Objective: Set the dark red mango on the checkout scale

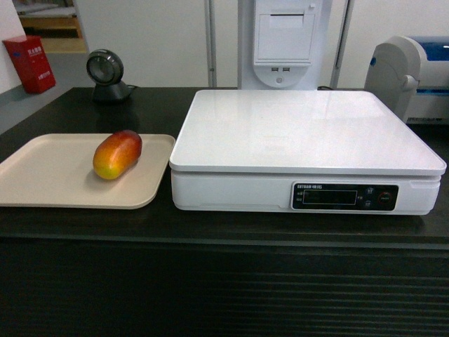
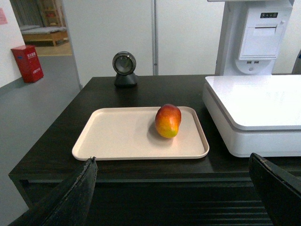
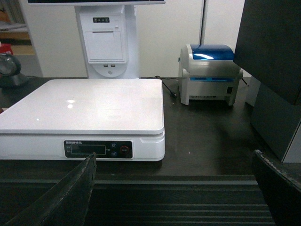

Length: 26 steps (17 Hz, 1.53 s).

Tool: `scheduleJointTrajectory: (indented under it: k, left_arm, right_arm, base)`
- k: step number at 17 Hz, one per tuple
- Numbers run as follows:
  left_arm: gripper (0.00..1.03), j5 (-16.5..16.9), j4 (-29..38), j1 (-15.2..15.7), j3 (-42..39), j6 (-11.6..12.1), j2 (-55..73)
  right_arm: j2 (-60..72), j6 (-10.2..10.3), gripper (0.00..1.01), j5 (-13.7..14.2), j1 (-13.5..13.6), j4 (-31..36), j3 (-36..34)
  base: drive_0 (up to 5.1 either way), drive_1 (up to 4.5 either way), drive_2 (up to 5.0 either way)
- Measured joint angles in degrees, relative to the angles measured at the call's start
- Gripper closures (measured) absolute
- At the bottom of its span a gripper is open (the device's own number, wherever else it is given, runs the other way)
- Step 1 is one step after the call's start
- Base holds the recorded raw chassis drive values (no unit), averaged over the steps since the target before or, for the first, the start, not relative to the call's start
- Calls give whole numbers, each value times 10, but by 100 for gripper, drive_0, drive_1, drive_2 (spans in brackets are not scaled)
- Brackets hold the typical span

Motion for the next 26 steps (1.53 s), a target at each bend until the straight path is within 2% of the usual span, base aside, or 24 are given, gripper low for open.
scheduleJointTrajectory:
  k: [18, 19, 20, 22, 23, 24, 25, 26]
  left_arm:
    - [5, 0, 0, 0, 0, 0, 0]
    - [5, -12, -35, -7, 9, -11, 7]
    - [5, -42, -44, -29, 25, -35, 63]
    - [5, -80, 38, -73, 51, -57, 173]
    - [5, -84, 84, -88, 58, -59, 212]
    - [5, -79, 142, -95, 68, -59, 269]
    - [5, -62, 195, -88, 76, -58, 325]
    - [5, -26, 266, -68, 89, -55, 404]
  right_arm:
    - [0, 0, 3, 0, 0, 0, 0]
    - [0, 0, 3, 0, 0, 0, 0]
    - [0, 0, 3, 0, 0, 0, 0]
    - [0, 0, 3, 0, 0, 0, 0]
    - [0, 0, 3, 0, 0, 0, 0]
    - [0, 0, 3, 0, 0, 0, 0]
    - [0, 0, 3, 0, 0, 0, 0]
    - [0, 0, 3, 0, 0, 0, 0]
  base:
    - [0, 0, 0]
    - [0, 0, 0]
    - [0, 0, 0]
    - [0, 0, 0]
    - [0, 0, 0]
    - [0, 0, 0]
    - [0, 0, 0]
    - [0, 0, 0]
